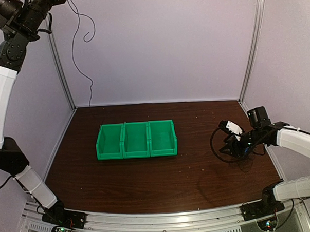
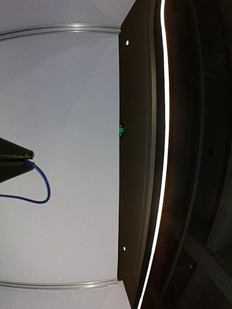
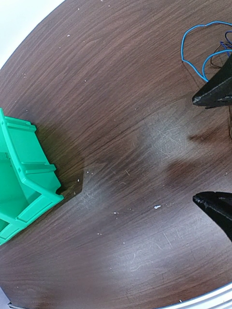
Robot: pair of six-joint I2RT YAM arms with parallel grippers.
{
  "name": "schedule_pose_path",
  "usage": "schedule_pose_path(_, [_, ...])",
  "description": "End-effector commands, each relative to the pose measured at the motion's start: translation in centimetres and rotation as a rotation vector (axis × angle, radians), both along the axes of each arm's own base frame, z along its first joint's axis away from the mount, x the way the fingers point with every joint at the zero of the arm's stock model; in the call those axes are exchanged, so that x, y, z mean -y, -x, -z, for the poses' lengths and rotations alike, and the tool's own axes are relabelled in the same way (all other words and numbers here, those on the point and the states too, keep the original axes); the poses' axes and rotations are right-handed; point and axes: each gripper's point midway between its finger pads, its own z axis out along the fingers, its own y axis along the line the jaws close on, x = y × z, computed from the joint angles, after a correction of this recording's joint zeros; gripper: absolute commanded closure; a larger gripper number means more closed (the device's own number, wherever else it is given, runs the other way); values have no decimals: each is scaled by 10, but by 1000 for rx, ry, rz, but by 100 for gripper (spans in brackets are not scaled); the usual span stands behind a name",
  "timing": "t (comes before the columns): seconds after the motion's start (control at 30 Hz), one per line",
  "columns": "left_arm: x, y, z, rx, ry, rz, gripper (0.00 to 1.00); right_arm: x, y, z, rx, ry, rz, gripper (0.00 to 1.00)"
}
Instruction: Untangle the cables
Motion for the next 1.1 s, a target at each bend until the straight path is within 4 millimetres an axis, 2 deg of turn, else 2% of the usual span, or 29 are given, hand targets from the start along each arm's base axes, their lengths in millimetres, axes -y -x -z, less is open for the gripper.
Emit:
schedule_pose_path(0.0, [-8, 32, -30, 158, 19, 36, 100, 3, -1, 6, -2, 13, 13, 40])
schedule_pose_path(0.1, [-7, 35, -31, 174, 10, 37, 100, 4, -2, 5, 0, 12, 14, 40])
schedule_pose_path(0.33, [-23, 81, -61, 347, 47, 72, 100, 4, -1, 6, -3, 11, 13, 40])
schedule_pose_path(0.47, [-28, 88, -65, 366, 53, 68, 100, 4, -1, 6, -5, 10, 13, 40])
schedule_pose_path(0.57, [-25, 85, -62, 350, 46, 76, 100, 4, -1, 5, -4, 7, 11, 40])
schedule_pose_path(0.67, [-17, 57, -39, 240, 31, 57, 100, 0, 0, -1, 0, -14, -5, 40])
schedule_pose_path(0.73, [-5, 37, -12, 155, 11, 69, 100, -9, -2, -19, 12, -55, -40, 40])
schedule_pose_path(0.8, [4, 22, 17, 88, 1, 93, 100, -24, -6, -47, 34, -101, -97, 40])
schedule_pose_path(0.87, [11, 11, 37, 35, -8, 103, 100, -46, -16, -76, 65, -118, -160, 40])
schedule_pose_path(0.97, [17, -7, 60, -57, -22, 96, 100, -87, -33, -107, 96, -147, -243, 42])
schedule_pose_path(1.03, [14, -19, 83, -132, -20, 56, 100, -115, -39, -112, 67, -155, -304, 42])
schedule_pose_path(1.07, [9, -25, 97, -172, -13, 22, 100, -129, -40, -108, 34, -149, -333, 42])
